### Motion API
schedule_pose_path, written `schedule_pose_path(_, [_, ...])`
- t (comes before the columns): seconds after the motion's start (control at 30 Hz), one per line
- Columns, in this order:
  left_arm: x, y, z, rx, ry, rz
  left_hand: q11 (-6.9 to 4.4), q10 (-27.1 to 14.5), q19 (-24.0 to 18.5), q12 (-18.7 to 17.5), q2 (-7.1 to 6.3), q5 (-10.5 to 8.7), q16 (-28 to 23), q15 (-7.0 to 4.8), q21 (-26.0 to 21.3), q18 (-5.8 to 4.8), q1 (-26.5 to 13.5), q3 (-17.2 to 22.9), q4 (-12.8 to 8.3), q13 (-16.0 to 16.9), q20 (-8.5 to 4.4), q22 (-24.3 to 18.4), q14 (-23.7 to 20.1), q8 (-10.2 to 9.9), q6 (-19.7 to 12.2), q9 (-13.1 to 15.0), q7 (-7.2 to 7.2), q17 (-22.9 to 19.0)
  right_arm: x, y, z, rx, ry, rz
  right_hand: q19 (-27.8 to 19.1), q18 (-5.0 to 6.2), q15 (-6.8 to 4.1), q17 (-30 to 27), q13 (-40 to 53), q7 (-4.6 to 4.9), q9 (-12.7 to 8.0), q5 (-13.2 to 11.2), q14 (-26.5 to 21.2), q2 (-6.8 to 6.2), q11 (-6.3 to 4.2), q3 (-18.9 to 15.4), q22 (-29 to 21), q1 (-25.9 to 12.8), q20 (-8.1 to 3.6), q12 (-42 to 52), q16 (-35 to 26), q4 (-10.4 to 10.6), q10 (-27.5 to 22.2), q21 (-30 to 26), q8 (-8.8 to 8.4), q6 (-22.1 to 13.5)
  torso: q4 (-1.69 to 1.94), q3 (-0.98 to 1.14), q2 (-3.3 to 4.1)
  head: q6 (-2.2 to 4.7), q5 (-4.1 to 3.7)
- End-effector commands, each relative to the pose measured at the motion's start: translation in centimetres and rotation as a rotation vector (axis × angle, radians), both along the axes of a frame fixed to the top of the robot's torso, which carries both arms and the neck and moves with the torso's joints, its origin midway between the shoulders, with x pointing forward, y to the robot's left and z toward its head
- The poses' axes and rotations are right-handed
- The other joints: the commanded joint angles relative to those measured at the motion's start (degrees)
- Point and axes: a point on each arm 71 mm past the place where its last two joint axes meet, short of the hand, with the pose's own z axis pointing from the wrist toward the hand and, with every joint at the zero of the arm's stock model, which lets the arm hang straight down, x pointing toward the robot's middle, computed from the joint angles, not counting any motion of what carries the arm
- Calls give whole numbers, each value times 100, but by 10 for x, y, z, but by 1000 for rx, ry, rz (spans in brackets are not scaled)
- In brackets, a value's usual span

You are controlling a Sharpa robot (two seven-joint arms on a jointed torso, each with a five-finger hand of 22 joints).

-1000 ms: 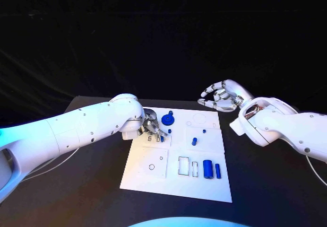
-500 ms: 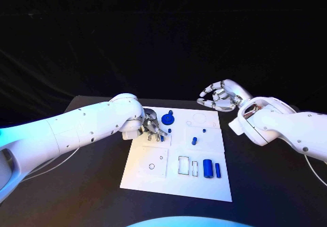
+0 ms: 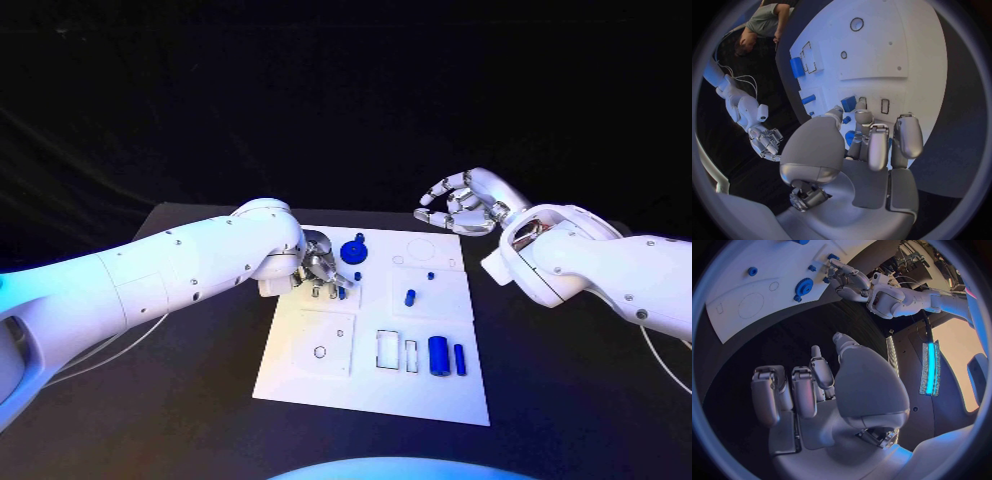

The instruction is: Assemble the parts on the task board

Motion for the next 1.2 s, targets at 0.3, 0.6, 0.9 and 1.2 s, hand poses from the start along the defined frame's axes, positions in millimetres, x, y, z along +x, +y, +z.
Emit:
schedule_pose_path(0.3, [-2, -3, -1, -6, 19, -10, -21, -23, 36, 30, 4, -12, 27, -27, 28, -92, 55, 59, -13, 2, 7, 11, 399, 27, -34, 11, -11, 1005, 0, 2, -1, -12, 4, 14, 342, 27, -34, 827, -2, -10, 10, 36, 439, 16, -22, 25, 1233, -26, -47, -22, -38, 0, -20, -33, 18, 10, 18, 3, -2, -22, -11])
schedule_pose_path(0.6, [-2, -4, -2, -12, 26, -10, -28, -43, 30, 27, 4, -12, 28, -32, 42, -93, 185, 255, -17, 6, 8, 30, 397, 22, -57, 41, -18, 1007, 0, 2, -2, -13, 5, 14, 342, 27, -35, 823, -1, -11, 10, 52, 438, 23, -24, 30, 1233, -28, -48, -21, -39, -3, -17, -34, 24, 10, 14, 0, -1, -35, -11])
schedule_pose_path(0.9, [-2, -5, -3, -24, 35, -8, -32, -67, 23, 11, -19, -12, 28, -35, 54, -95, 289, 541, -15, 0, 10, 49, 395, 7, -69, 67, -22, 1010, -1, 2, -2, -13, 6, 14, 340, 28, -35, 826, -1, -11, 9, 57, 438, 25, -24, 32, 1231, -28, -48, -20, -39, -4, -17, -37, 25, 10, 26, 5, -1, -48, -23])
schedule_pose_path(1.2, [-2, -6, -3, -43, 42, -1, -77, -90, 5, -35, -253, -9, 42, -81, 71, -95, 793, 1669, -69, -2, 2, 75, 403, -12, -81, 129, -62, 1039, -1, 2, -2, -12, 6, 15, 342, 28, -36, 823, 0, -12, 9, 77, 438, 28, -26, 38, 1233, -26, -49, -19, -40, -7, -14, -35, 29, 9, 23, 9, -8, -52, -17])
